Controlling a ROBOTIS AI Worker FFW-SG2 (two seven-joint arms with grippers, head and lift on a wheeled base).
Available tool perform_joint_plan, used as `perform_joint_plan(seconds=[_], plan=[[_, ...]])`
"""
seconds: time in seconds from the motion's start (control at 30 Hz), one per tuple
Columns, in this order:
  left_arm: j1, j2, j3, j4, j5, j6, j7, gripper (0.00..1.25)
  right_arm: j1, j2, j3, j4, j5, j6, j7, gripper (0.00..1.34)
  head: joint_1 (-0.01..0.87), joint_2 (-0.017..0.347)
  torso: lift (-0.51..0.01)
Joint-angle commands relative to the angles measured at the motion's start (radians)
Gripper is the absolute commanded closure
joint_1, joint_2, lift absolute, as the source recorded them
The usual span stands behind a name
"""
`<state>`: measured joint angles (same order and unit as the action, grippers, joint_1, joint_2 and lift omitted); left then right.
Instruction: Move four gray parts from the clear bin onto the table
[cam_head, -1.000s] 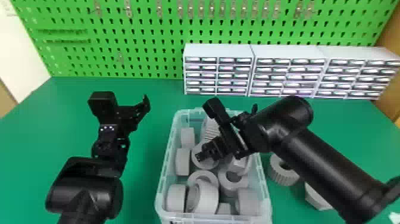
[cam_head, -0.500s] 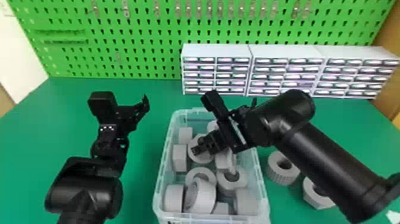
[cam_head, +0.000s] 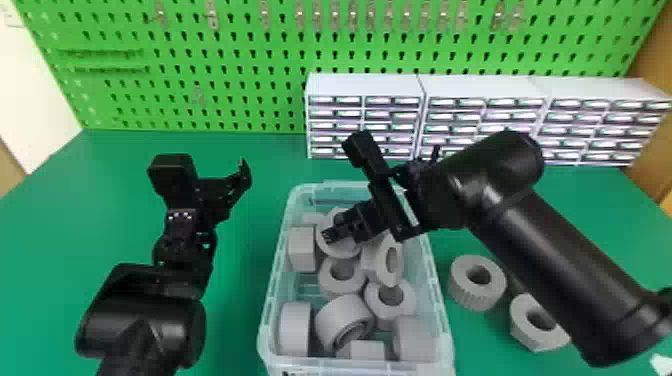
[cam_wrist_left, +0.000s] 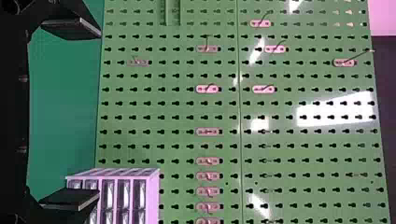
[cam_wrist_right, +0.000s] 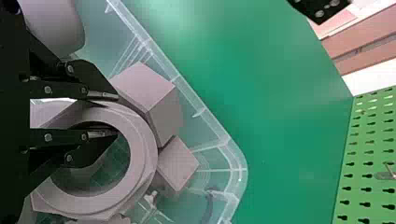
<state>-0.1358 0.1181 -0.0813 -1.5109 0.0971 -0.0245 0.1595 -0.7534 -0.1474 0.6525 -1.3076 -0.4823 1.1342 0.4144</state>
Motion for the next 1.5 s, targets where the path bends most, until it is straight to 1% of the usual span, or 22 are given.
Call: perform_joint_plan(seconds=[0.0,0.17,0.3,0.53,0.7,1.27,1.47], plan=[[0.004,0.0,0.001,0.0,0.001,0.0,0.0,0.09,-0.001,0.0,-0.014,-0.021,0.005,0.018,0.0,0.97,0.693,0.072,-0.052],[0.005,0.0,0.003,0.0,0.001,0.0,0.0,0.09,0.0,-0.001,-0.03,-0.038,0.008,0.033,0.0,0.97,0.693,0.072,-0.052],[0.005,0.0,0.003,0.0,0.001,0.0,0.0,0.09,0.0,-0.004,-0.045,-0.056,0.027,0.048,0.0,0.97,0.693,0.072,-0.052],[0.013,0.0,0.011,-0.002,0.001,0.0,0.0,0.09,0.002,-0.004,-0.067,-0.067,0.03,0.067,0.0,0.97,0.693,0.072,-0.052],[0.012,0.0,0.012,-0.003,0.003,-0.005,0.0,0.09,0.0,-0.009,-0.082,-0.073,0.047,0.091,0.0,0.97,0.693,0.072,-0.052],[0.01,0.0,0.011,-0.003,0.003,-0.008,0.0,0.09,0.006,-0.014,-0.188,-0.148,0.116,0.139,0.0,0.97,0.693,0.072,-0.052],[0.01,0.0,0.006,-0.003,0.003,-0.008,0.0,0.09,0.012,-0.017,-0.229,-0.16,0.149,0.162,0.0,0.97,0.693,0.072,-0.052]])
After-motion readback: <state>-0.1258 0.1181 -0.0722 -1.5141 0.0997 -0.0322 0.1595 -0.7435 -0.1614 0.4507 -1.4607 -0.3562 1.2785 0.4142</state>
